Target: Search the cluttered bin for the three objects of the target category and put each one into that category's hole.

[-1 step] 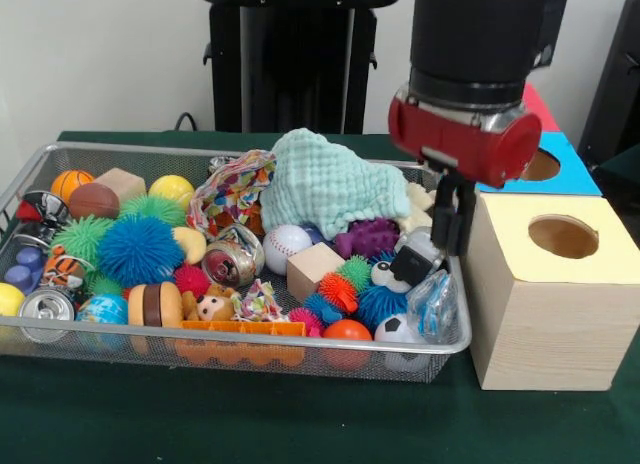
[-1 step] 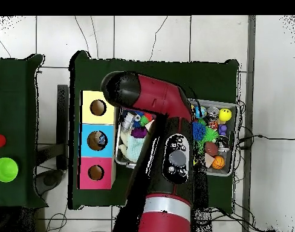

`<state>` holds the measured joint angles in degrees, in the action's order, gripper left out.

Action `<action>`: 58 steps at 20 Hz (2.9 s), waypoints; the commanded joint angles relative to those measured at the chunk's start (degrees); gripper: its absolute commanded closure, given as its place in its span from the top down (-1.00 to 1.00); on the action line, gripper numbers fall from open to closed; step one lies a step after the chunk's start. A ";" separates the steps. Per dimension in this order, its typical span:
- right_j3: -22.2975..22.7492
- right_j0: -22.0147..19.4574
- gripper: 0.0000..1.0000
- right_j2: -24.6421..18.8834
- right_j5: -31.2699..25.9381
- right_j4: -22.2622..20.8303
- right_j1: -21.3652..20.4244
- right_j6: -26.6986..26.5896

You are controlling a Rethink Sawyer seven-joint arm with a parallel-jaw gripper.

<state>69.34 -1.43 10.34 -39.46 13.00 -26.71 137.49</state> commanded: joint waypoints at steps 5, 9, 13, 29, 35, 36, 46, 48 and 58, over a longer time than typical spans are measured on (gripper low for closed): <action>1.89 -3.98 1.00 -2.80 1.23 -3.70 3.30 0.31; 1.76 -4.59 1.00 -3.39 1.24 -4.24 3.35 -0.27; 2.24 -5.46 1.00 -4.72 1.94 -4.29 3.38 -0.78; 2.79 -5.48 1.00 -7.78 2.83 -3.41 3.93 0.48; 0.42 -4.49 1.00 -6.83 0.00 -2.96 4.46 2.54; 0.24 -4.26 1.00 -6.71 -0.06 -2.87 4.53 2.93; 0.00 -3.56 1.00 -6.89 0.42 -2.19 4.83 3.63; -0.32 -3.25 1.00 -6.94 0.03 -1.81 4.88 4.18; -3.15 -3.33 1.00 -6.93 -1.21 -1.52 6.29 4.27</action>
<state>67.78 -4.33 8.15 -39.05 10.74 -23.62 137.49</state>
